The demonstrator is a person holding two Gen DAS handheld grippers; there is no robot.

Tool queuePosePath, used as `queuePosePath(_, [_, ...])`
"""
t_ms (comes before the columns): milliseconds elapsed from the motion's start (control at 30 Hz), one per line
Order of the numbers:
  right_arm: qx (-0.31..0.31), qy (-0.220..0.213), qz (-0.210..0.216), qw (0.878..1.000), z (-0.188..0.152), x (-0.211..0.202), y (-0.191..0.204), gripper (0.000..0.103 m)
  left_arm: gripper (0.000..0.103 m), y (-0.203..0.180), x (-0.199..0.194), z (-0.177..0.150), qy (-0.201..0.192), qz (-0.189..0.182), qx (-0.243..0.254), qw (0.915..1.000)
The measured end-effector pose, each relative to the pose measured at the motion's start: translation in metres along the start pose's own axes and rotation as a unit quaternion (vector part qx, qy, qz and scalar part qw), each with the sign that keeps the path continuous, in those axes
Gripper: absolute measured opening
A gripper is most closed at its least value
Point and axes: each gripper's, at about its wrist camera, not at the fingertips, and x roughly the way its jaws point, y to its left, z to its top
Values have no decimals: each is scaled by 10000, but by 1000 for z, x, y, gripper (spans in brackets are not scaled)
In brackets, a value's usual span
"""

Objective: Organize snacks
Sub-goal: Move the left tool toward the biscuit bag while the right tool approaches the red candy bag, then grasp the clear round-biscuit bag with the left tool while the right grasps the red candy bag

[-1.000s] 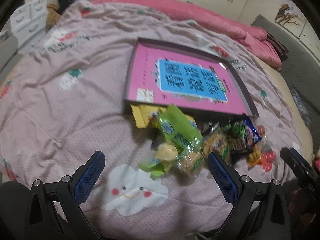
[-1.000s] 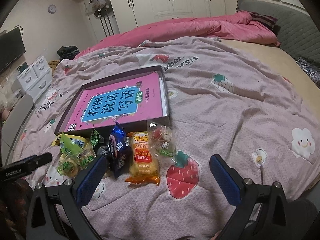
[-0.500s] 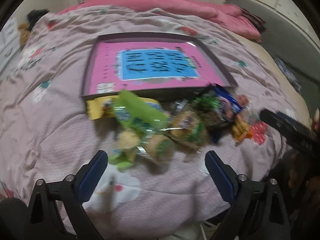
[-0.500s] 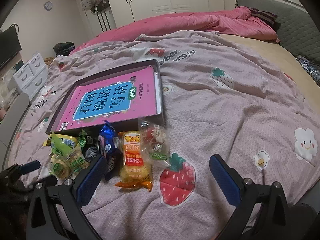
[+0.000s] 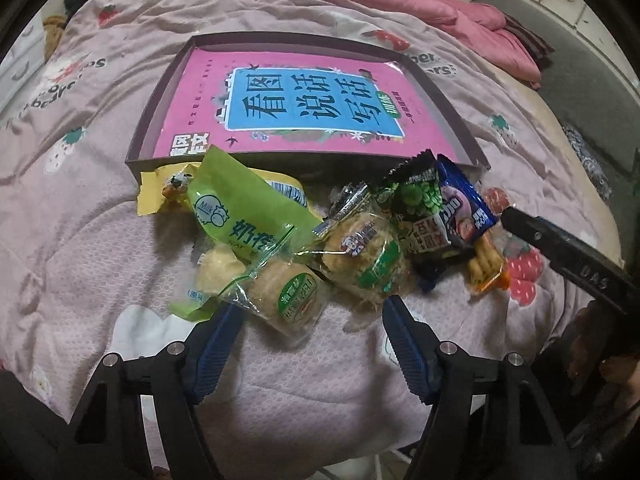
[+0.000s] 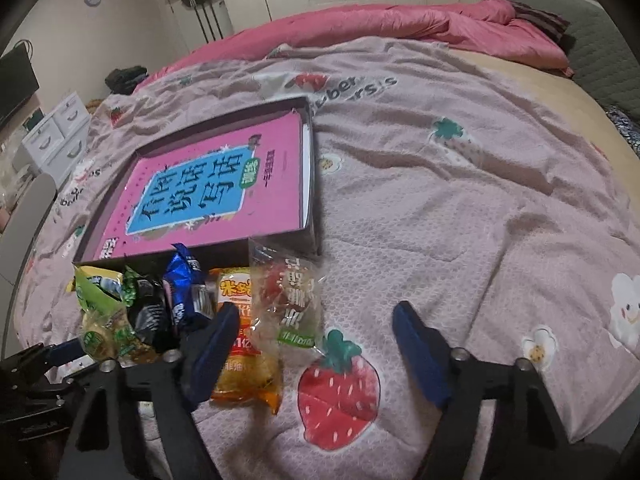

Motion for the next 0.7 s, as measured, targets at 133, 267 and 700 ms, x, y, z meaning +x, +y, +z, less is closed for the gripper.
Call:
queuePosePath(133, [-53, 178, 144, 9997, 3, 14, 1, 62, 72, -1, 3, 3, 7, 92, -111, 9999])
queuePosePath(267, [-111, 261, 342, 9990, 7, 24, 4, 47, 67, -1, 4, 5, 7, 189, -251, 9995])
queuePosePath(700, [50, 356, 579, 9977, 8, 27, -2, 41, 34, 18, 8, -2, 148, 84, -996, 9949])
